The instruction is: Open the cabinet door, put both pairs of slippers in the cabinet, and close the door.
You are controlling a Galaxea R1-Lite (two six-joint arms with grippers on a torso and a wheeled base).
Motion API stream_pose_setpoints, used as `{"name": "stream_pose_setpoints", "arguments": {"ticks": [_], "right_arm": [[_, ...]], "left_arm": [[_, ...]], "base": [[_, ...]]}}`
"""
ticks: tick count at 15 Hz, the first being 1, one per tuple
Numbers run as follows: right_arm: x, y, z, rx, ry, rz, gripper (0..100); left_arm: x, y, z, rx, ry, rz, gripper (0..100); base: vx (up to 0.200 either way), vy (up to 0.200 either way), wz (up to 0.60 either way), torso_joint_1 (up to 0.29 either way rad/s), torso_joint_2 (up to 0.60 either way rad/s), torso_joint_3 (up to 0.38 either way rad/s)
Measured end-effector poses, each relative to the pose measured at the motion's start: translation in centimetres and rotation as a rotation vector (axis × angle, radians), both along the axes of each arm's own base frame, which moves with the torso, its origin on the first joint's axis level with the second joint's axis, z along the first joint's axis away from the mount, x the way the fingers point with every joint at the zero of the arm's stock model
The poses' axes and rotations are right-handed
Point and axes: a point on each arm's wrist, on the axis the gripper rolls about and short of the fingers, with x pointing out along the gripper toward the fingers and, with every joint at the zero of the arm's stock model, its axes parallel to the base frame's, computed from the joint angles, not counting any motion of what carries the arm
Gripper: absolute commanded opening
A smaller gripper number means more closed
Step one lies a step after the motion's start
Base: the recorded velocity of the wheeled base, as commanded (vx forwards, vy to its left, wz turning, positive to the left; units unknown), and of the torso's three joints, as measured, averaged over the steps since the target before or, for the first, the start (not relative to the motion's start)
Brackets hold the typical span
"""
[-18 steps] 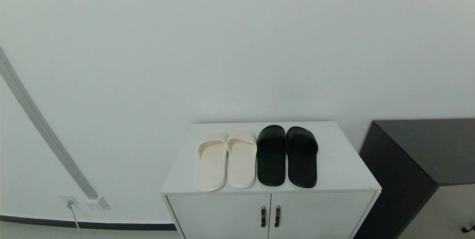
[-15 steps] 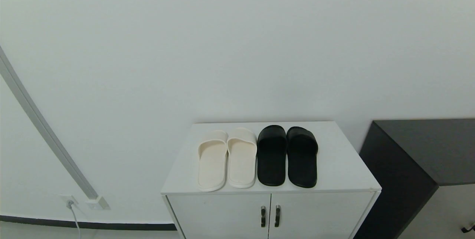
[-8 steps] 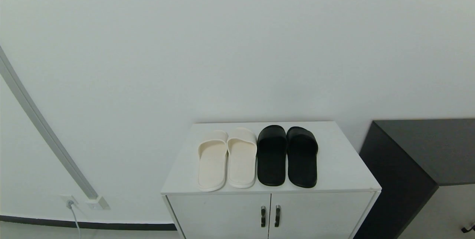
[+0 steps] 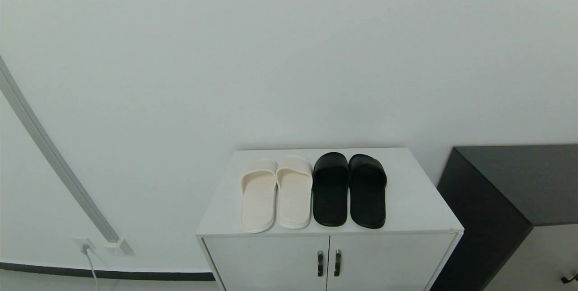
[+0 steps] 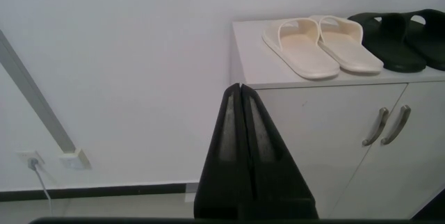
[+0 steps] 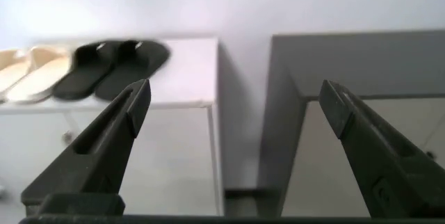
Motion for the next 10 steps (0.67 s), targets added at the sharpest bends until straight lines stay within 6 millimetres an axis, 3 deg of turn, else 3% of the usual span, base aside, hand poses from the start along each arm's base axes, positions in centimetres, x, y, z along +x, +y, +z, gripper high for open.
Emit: {"name": "stream_pose_setpoints", "arguments": {"ticks": [6,10], "right_arm": [[6.3,0.4,2.9,0.04,0.261,0.141,100],[10.5,2.1,4.7,0.085,0.367,0.251,100]], "left_arm": [[0.0,0.0,0.0,-0.001,0.0,0.001,0],[0.0,0.0,0.0,0.0,0.0,-0.001,0]], "base": [[0.0,0.0,0.0,0.0,0.0,0.0],[0.0,0.0,0.0,0.0,0.0,0.0]]}}
